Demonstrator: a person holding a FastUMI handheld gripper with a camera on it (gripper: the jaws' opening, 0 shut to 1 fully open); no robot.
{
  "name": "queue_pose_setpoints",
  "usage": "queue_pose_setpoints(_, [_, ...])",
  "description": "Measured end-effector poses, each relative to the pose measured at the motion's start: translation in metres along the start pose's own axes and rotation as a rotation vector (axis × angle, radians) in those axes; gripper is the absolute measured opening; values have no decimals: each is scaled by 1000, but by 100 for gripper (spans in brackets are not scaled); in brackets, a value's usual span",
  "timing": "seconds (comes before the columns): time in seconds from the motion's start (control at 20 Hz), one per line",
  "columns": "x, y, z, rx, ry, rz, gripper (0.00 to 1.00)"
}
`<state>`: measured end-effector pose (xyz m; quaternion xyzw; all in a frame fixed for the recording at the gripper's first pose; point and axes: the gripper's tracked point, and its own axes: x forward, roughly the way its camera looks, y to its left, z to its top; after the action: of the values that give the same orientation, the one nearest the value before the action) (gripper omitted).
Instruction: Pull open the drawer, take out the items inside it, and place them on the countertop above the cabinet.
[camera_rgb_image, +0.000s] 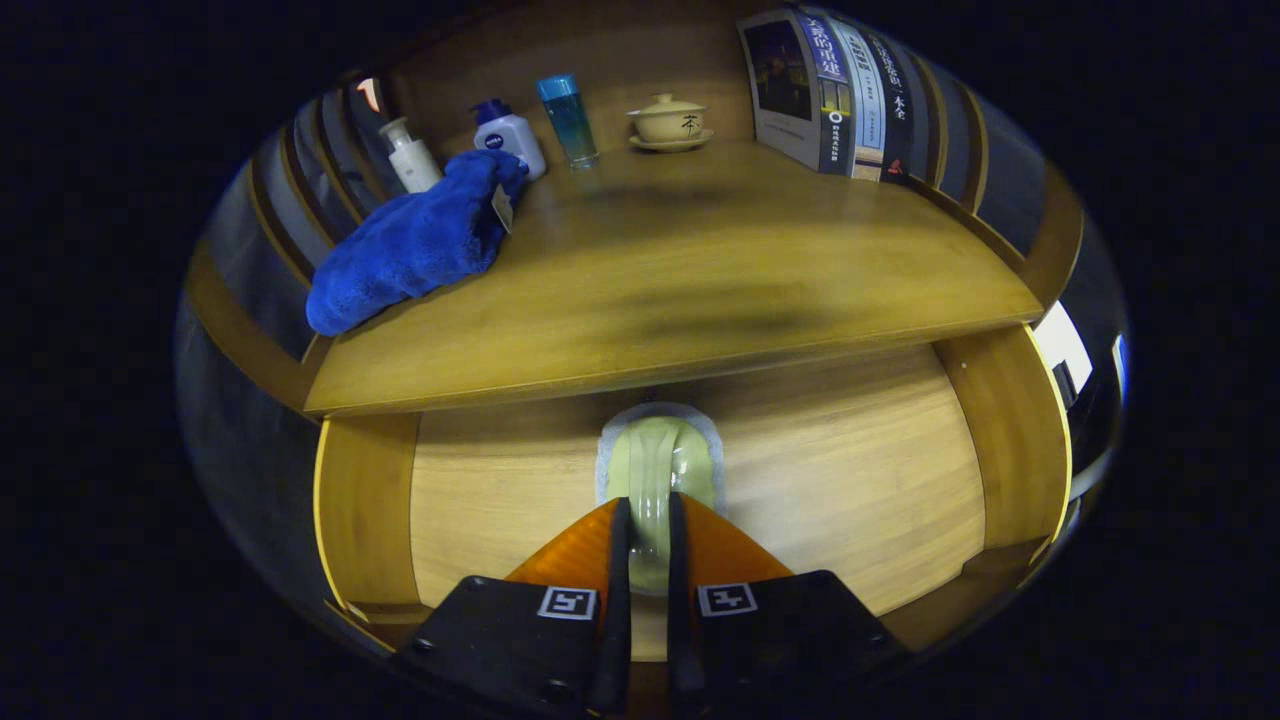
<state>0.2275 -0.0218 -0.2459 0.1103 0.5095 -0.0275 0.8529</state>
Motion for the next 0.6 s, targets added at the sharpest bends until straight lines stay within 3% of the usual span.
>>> queue_pose_setpoints(0.4, [-58, 22, -6, -42, -83, 84, 23])
queue_pose_setpoints(0.6, [-94, 25, 25, -57, -180, 94, 23])
